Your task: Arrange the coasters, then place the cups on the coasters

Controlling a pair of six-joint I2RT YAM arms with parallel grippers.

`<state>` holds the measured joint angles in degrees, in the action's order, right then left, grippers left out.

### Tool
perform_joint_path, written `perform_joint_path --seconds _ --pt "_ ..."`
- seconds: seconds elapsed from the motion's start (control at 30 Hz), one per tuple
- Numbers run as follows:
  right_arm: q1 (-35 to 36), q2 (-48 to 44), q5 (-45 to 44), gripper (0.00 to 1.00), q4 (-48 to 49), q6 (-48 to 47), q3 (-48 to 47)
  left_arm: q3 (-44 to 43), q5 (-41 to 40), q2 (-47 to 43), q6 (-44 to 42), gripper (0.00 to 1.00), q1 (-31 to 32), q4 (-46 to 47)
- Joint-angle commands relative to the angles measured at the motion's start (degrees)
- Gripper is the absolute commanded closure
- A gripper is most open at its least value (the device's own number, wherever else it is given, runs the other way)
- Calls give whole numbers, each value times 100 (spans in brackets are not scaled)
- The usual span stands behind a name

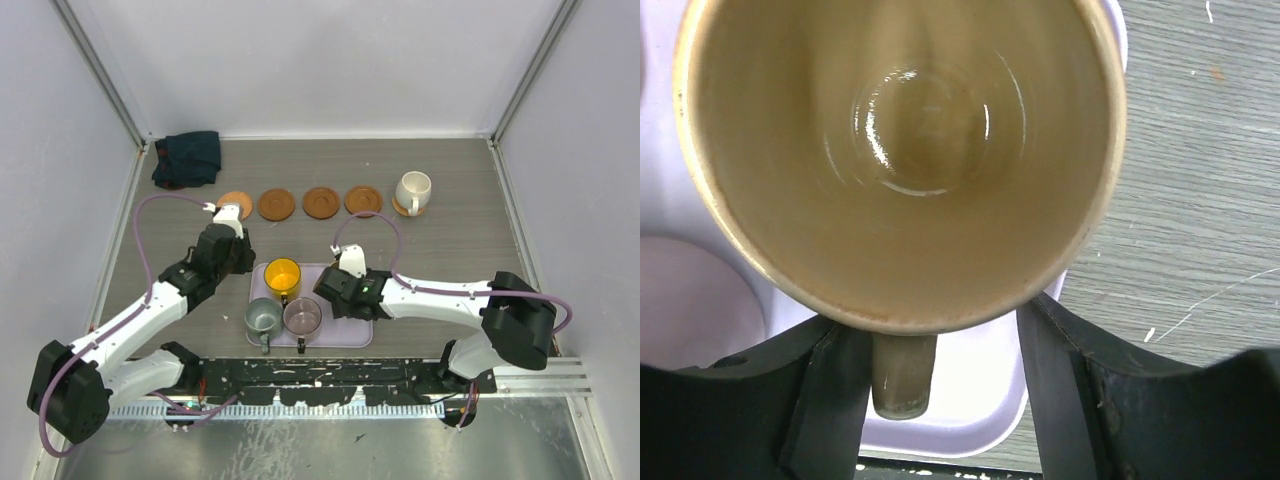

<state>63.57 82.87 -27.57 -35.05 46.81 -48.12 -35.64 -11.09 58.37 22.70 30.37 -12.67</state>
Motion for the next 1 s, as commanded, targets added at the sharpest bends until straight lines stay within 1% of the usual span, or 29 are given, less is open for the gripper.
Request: perform_joint_path --seconds 0.0,0.1,0.3,0.63,0.83,0.97 --pt "24 -104 -383 40 -220 253 23 -57 46 34 -30 74 13 272" --pt "28 -110 -369 40 -219 257 42 -51 36 44 -29 74 8 282" --pt "24 -84 -189 42 90 35 27 -29 31 54 -20 74 12 297" --pt "24 92 -271 49 251 68 -34 -9 -39 -17 -46 74 8 247" --pt "24 115 -320 56 262 172 19 4 -38 5 -37 74 13 264" --pt "24 91 -402 58 270 292 62 -4 -29 30 -23 74 13 276"
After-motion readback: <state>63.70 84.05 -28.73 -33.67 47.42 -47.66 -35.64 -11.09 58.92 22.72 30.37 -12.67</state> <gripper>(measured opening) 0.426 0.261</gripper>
